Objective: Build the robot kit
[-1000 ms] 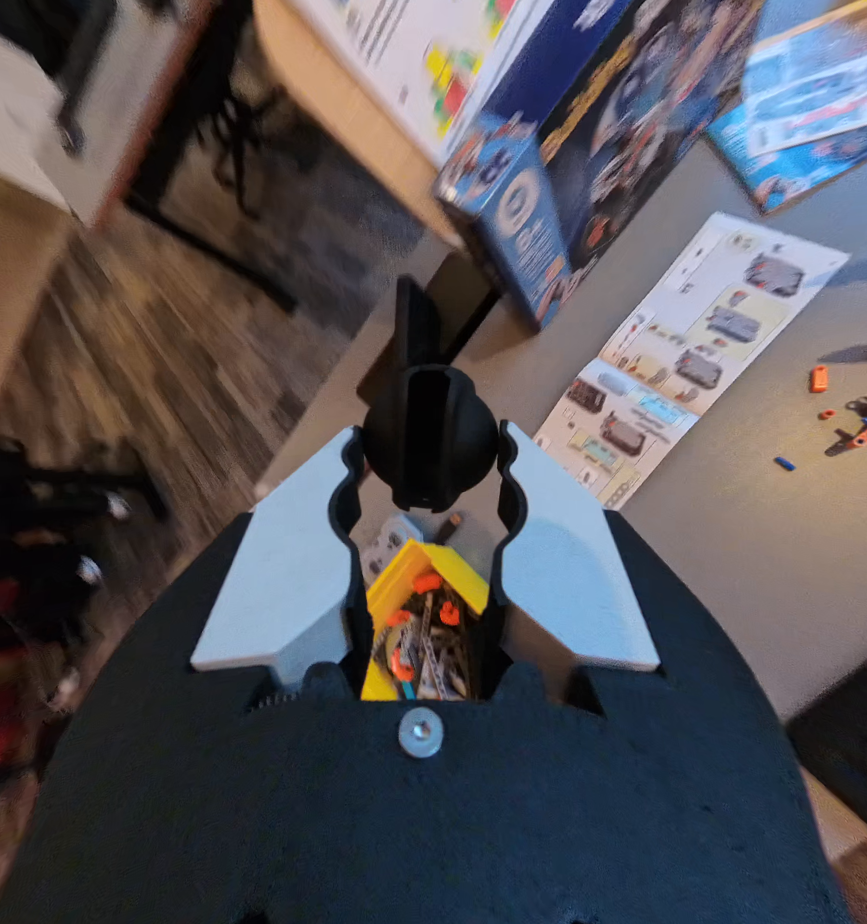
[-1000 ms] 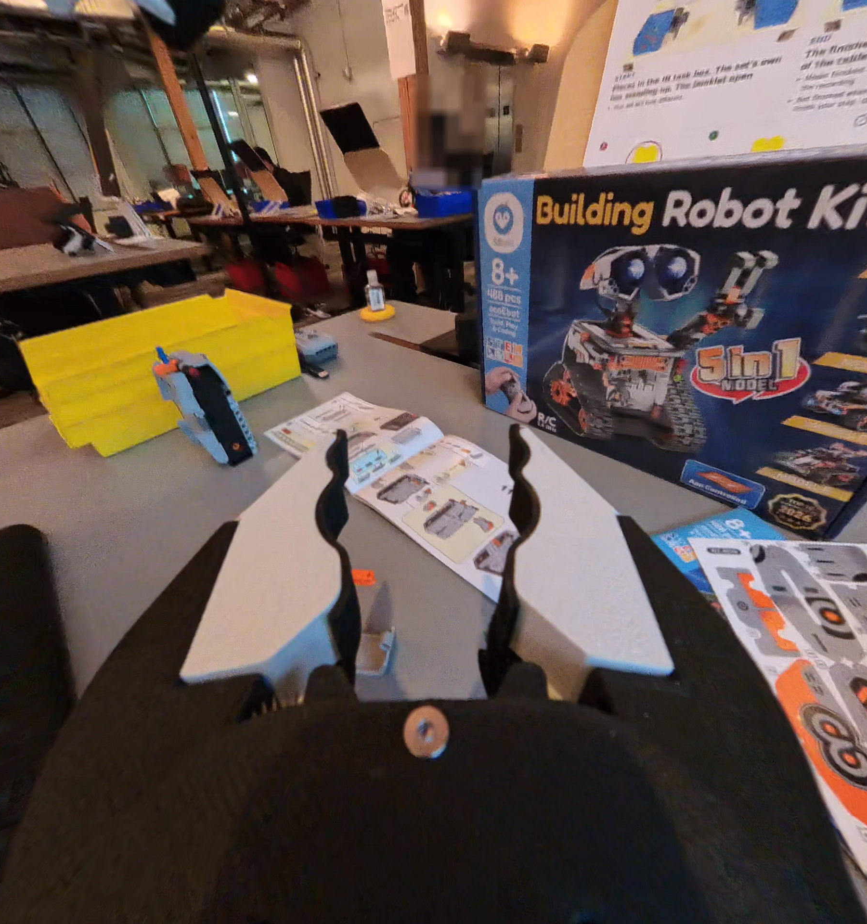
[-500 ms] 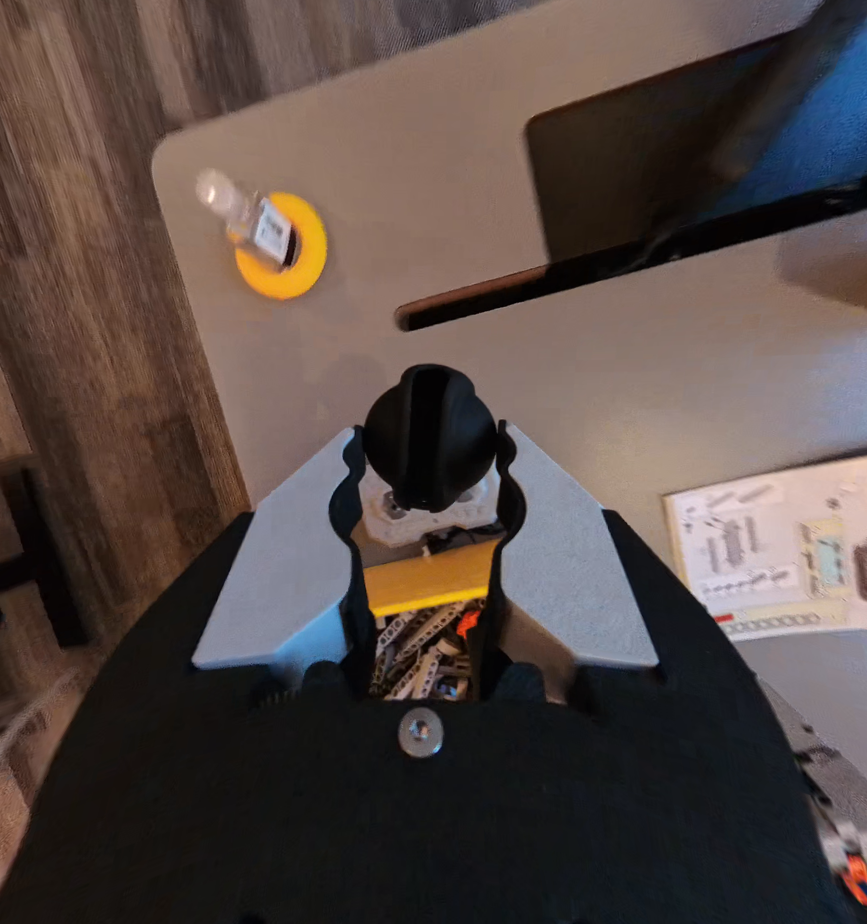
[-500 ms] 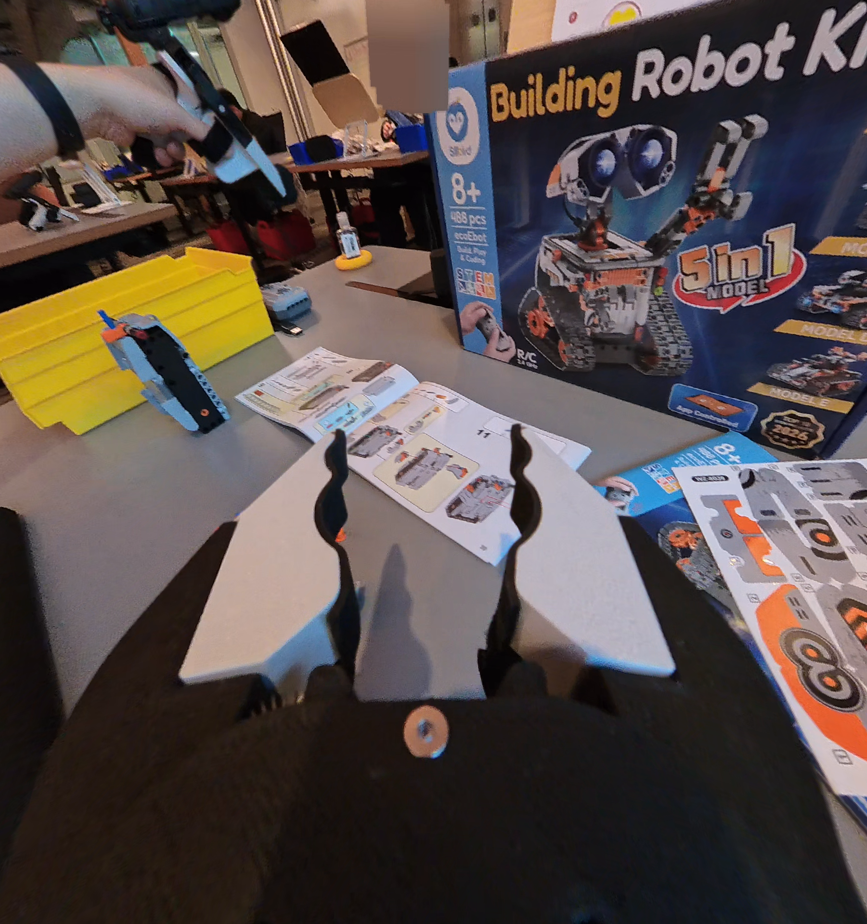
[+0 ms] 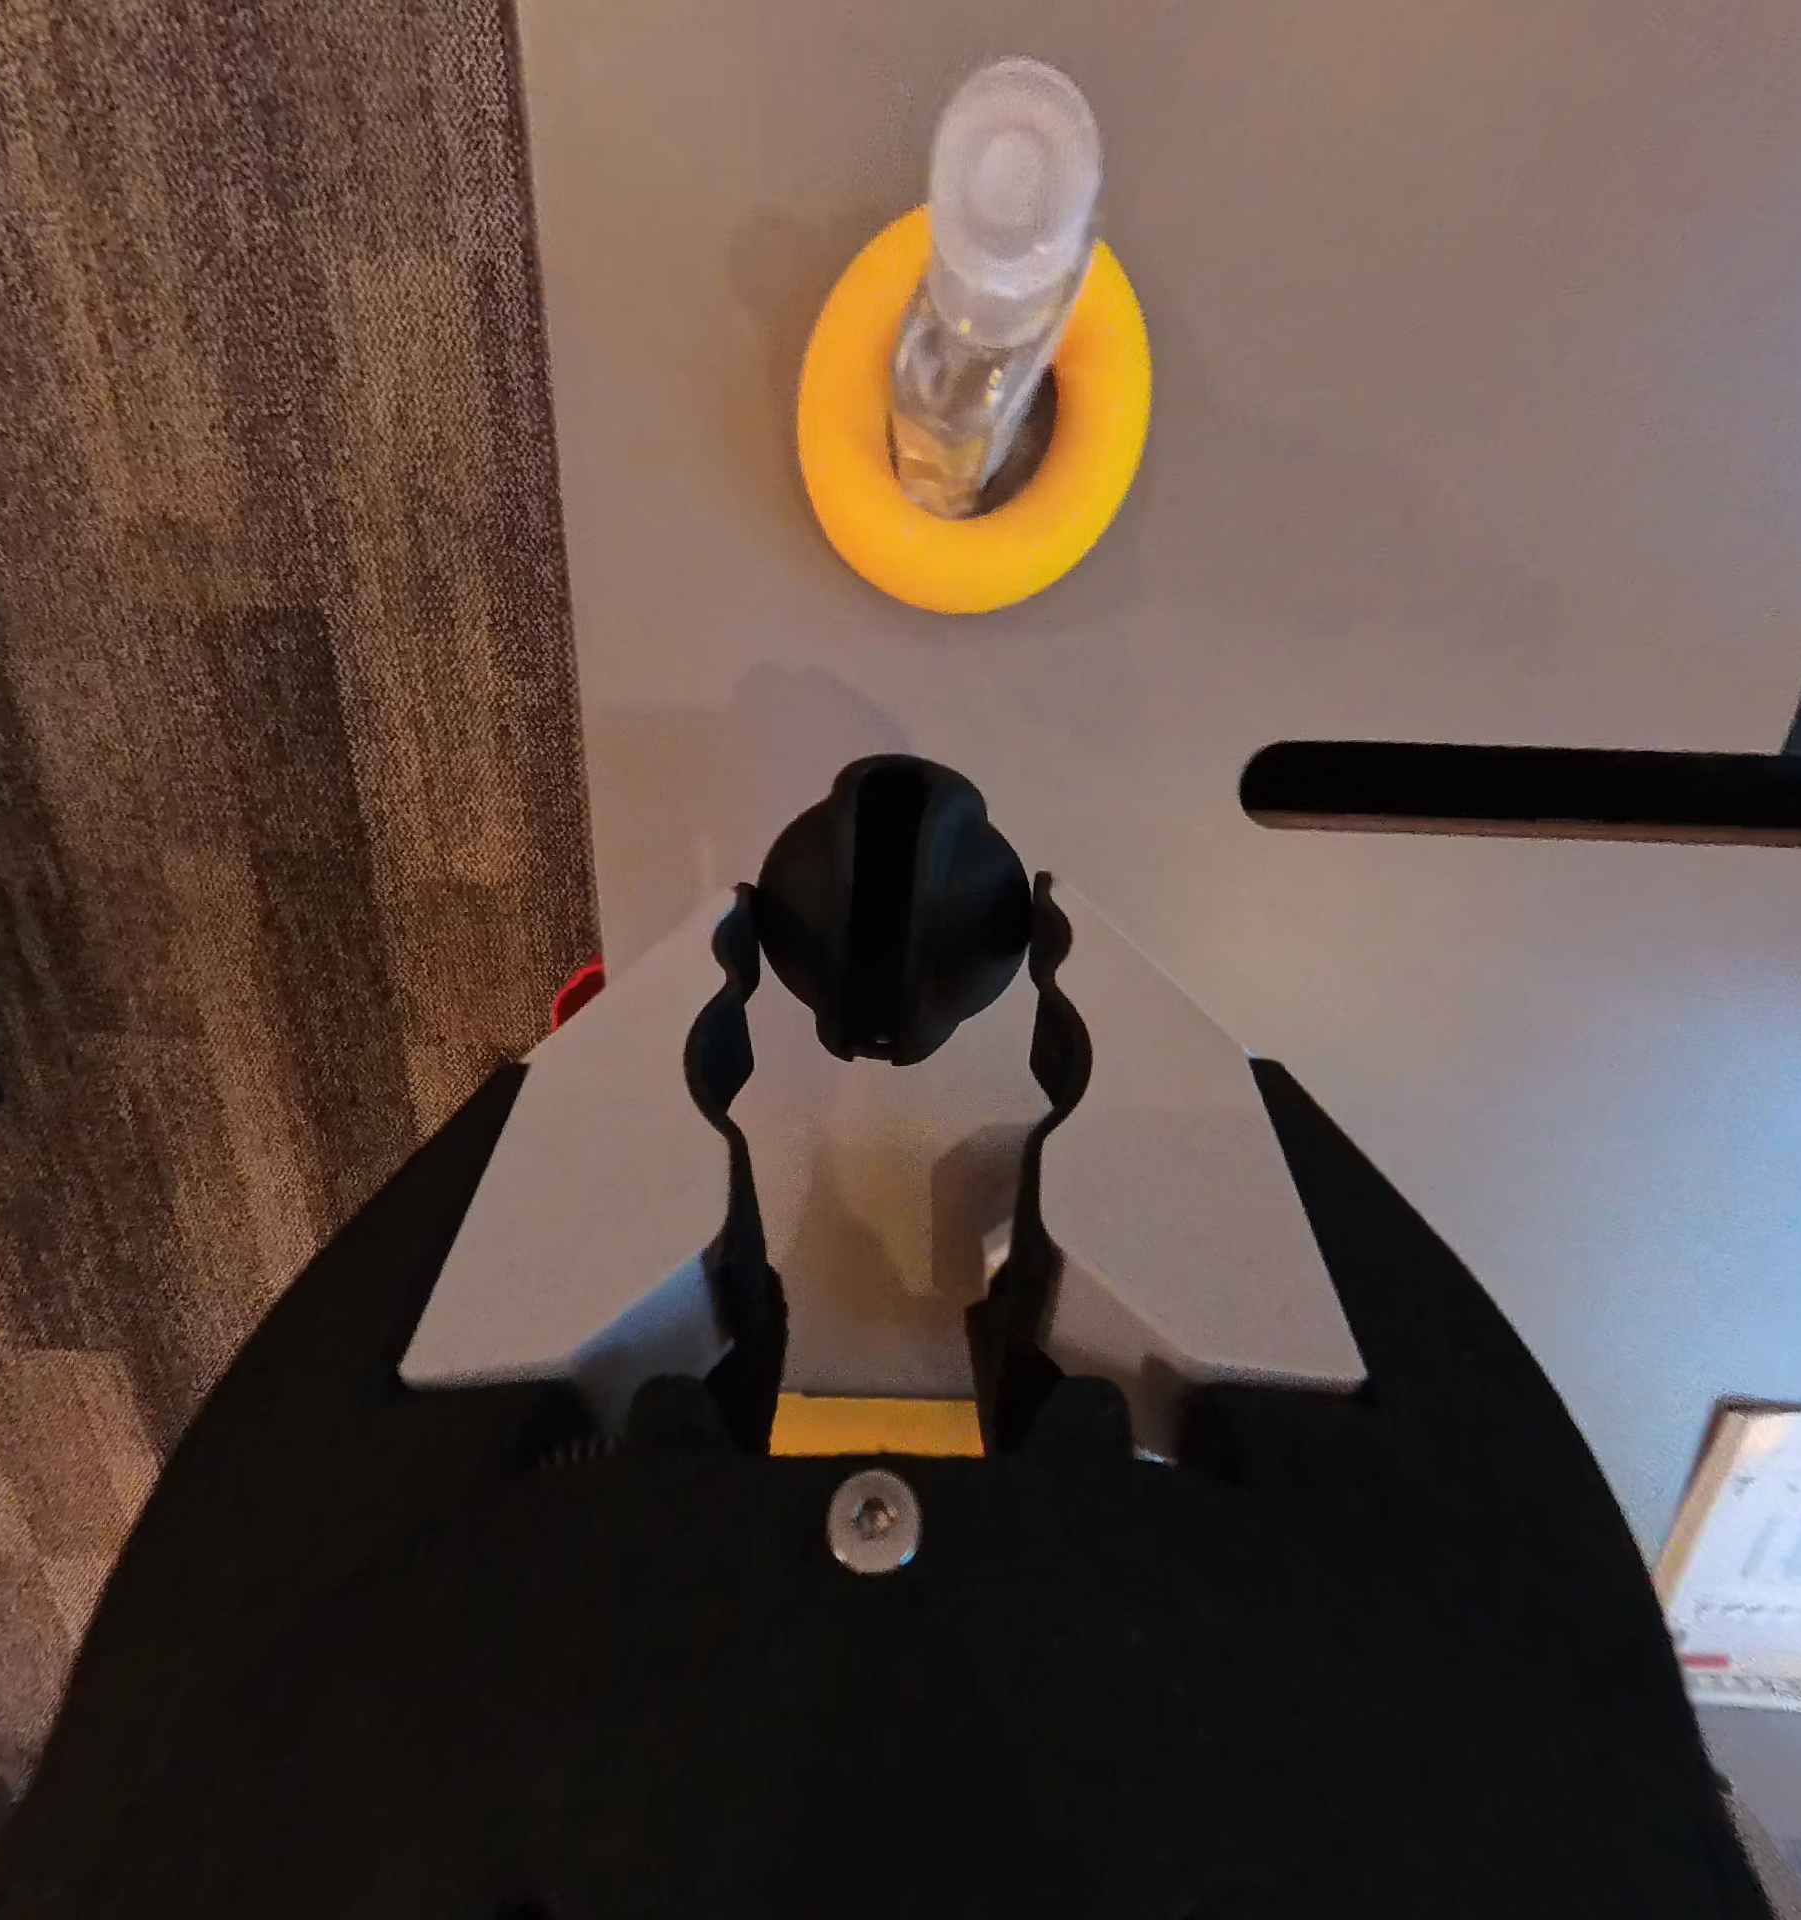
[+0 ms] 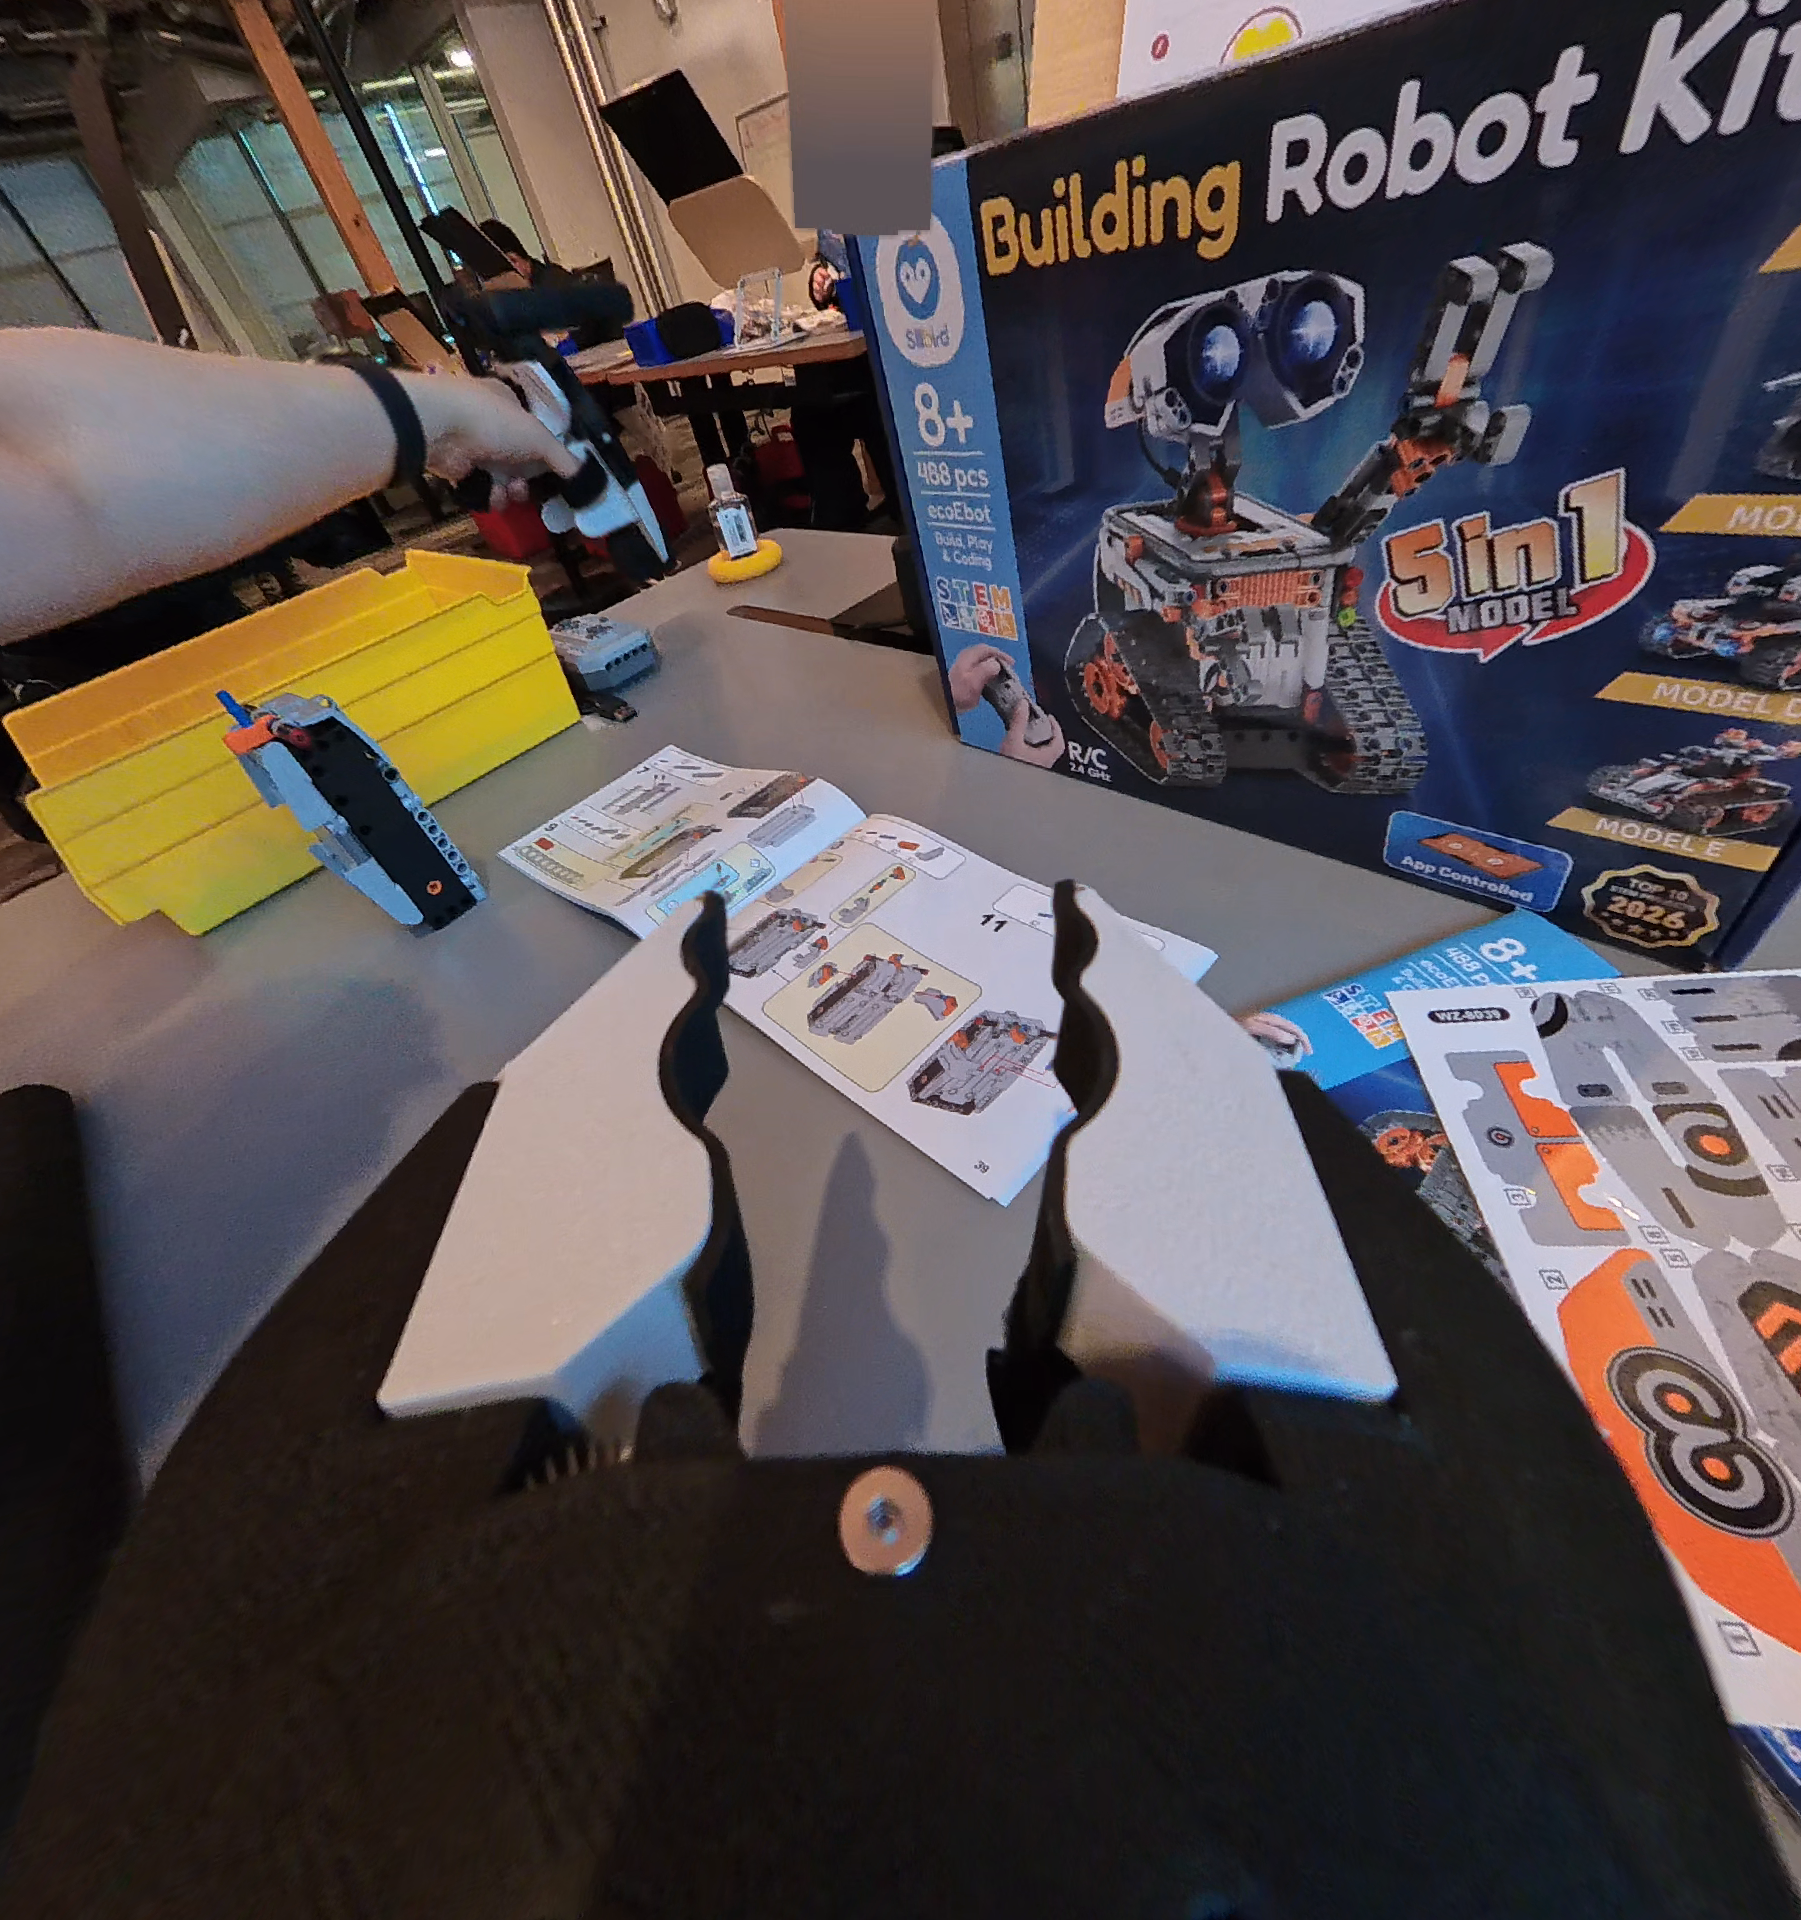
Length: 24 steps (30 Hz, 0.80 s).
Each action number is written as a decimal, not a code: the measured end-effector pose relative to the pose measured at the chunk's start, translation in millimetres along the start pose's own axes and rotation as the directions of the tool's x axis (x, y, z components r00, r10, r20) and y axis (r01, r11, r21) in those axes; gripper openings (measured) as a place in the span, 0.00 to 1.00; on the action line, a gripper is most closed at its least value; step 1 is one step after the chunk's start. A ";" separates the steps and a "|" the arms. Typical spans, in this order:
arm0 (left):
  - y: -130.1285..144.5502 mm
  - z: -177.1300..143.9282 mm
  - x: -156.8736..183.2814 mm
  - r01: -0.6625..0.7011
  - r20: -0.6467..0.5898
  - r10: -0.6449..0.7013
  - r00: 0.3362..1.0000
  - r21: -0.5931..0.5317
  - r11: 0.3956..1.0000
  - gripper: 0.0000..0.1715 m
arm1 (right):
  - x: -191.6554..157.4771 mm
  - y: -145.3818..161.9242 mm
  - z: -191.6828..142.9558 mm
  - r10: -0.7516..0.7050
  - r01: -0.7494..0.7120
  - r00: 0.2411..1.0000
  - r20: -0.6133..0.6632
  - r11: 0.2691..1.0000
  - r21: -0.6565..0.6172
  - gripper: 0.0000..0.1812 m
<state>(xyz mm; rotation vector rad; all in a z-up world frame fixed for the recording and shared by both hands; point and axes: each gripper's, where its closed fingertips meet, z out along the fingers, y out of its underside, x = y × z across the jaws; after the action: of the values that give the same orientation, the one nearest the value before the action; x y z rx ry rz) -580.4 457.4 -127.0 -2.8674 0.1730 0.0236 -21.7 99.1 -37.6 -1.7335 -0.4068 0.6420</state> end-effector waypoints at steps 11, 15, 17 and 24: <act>-34.4 14.6 -16.2 0.088 -0.033 -0.085 0.996 0.100 0.991 0.29 | -6.8 1.5 -0.8 -0.012 0.013 1.000 0.023 1.000 -0.016 0.34; -35.4 20.9 -22.4 0.066 -0.022 -0.064 0.998 0.083 0.994 0.29 | -7.8 3.8 0.6 -0.003 0.004 0.999 0.032 1.000 -0.022 0.34; -37.9 24.0 -21.2 0.070 -0.042 -0.066 0.997 0.096 0.993 0.29 | -8.9 4.5 1.4 -0.002 0.003 0.999 0.040 1.000 -0.024 0.35; -32.2 36.0 -25.0 0.068 -0.041 -0.065 0.997 0.079 0.995 0.31 | -10.0 12.2 5.9 -0.004 0.007 0.999 0.051 0.999 -0.054 0.35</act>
<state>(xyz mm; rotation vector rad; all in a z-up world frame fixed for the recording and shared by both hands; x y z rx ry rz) -601.4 500.7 -152.4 -2.7930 0.0833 -0.0508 -34.0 94.8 -48.2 -1.7692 -0.4684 0.6776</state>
